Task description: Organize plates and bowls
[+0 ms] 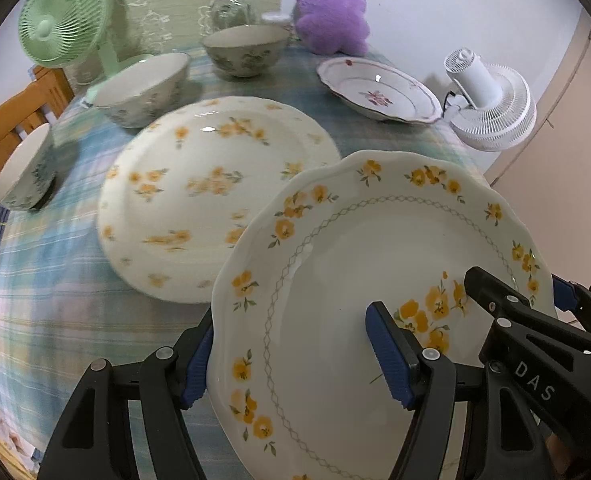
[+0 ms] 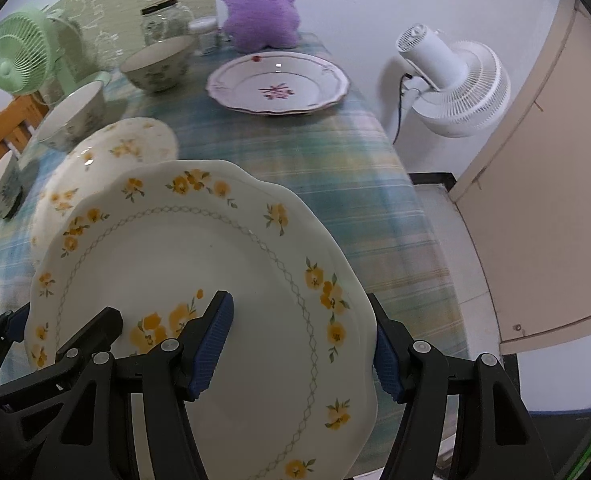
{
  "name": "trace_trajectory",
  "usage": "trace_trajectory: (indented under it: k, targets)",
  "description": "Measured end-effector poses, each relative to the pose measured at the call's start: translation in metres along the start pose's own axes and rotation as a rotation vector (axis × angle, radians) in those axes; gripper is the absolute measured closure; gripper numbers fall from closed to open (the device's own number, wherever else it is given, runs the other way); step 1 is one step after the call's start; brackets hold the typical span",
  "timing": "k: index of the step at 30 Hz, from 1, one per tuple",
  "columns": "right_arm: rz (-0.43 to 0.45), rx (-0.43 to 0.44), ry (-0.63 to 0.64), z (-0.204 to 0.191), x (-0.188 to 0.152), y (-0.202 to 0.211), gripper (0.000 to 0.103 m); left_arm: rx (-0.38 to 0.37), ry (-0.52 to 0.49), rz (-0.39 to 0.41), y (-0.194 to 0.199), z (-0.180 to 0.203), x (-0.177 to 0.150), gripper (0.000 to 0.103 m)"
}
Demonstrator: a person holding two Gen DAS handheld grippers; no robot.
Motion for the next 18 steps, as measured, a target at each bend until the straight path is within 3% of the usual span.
trace_trajectory:
  k: [18]
  targets:
    - [-0.083,0.008,0.021,0.04,-0.002,-0.059,0.035,0.022,0.048,-0.055,-0.052,0.029,0.001,0.032]
Point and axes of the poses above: each gripper's, at about its wrist camera, not at the fingertips, and y roughly against the way its jaws point, z to its right, x to its top, the point moved 8 cm from there along -y, roughly the way its jaws point, and after that the axes turned 14 degrees about -x, right-handed, at the moved point
